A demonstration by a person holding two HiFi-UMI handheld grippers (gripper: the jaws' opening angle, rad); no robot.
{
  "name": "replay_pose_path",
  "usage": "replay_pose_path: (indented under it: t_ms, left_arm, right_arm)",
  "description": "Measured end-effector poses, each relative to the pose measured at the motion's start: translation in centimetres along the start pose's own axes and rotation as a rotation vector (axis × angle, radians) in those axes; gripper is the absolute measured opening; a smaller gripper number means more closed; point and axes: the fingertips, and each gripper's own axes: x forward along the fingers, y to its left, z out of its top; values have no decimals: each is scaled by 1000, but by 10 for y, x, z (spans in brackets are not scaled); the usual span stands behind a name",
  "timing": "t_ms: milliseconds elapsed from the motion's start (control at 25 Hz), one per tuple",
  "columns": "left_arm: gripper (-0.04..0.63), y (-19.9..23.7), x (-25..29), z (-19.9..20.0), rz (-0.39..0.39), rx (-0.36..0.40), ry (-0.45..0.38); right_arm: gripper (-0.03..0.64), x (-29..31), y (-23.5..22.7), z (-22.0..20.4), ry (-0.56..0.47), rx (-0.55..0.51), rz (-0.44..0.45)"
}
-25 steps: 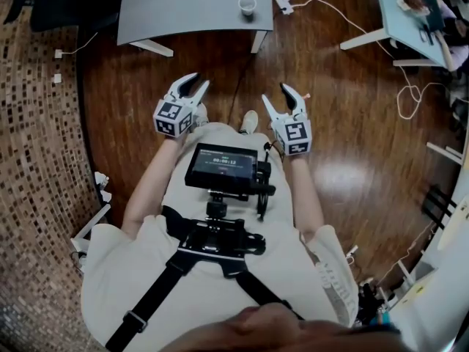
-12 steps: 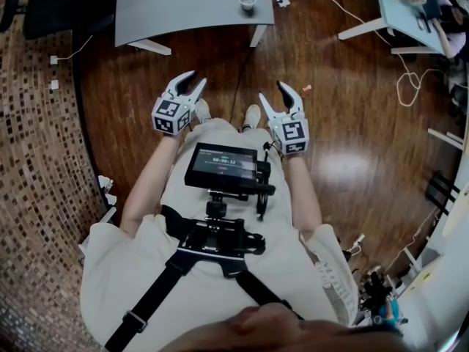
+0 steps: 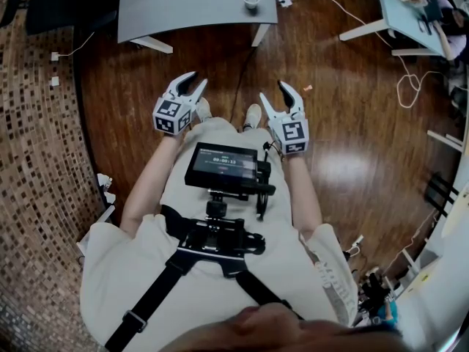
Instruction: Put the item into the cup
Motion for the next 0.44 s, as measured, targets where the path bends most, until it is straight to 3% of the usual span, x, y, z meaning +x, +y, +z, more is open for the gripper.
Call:
replay_pose_path:
  t_ms: [440]
  left_arm:
    - [135, -1, 2, -7, 1, 0, 10]
  right_arm:
    - [258, 0, 1, -1, 0, -16, 1]
